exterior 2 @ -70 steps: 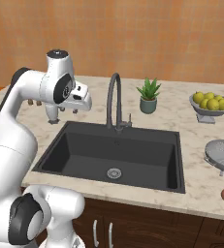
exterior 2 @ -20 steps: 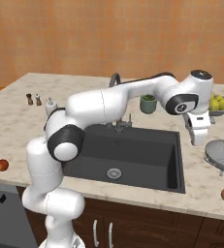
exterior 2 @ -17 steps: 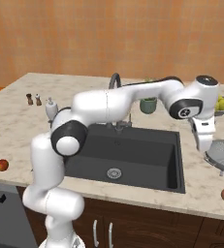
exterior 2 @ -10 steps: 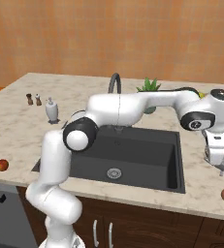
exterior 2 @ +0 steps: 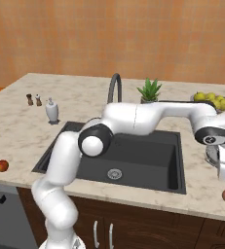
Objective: Put the colander in the sink, put the peach, apple in the colander, and turn on the sink faucet and pour water over the colander.
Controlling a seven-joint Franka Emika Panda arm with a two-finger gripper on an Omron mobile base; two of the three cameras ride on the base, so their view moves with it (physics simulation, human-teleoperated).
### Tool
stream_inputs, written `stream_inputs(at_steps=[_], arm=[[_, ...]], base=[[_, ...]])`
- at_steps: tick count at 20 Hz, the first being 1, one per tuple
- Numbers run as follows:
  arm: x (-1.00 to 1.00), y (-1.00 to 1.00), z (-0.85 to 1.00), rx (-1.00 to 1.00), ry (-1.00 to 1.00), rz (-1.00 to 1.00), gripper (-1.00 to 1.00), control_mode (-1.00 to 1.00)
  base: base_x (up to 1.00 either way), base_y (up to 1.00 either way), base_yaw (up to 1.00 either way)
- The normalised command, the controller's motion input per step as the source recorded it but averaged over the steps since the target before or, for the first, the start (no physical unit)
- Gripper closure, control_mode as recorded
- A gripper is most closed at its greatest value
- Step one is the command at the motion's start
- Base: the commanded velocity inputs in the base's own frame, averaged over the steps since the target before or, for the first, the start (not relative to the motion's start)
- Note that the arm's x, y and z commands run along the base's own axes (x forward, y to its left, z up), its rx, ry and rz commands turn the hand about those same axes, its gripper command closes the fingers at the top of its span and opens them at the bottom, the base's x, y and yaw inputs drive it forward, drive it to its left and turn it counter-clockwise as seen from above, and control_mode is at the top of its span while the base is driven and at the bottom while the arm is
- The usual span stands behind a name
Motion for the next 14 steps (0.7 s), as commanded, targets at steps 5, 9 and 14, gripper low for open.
stream_inputs(at_steps=[5, 9, 14], arm=[[0.08, 0.0, -0.42, 0.03, -0.15, -0.02, -1.0, -1.0], [0.27, 0.0, -0.21, 0.0, -0.04, 0.0, -1.0, -1.0], [0.31, 0.0, -0.24, 0.0, 0.0, 0.0, -1.0, -1.0]], base=[[0.0, 0.0, 0.0], [0.0, 0.0, 0.0], [0.0, 0.0, 0.0]])
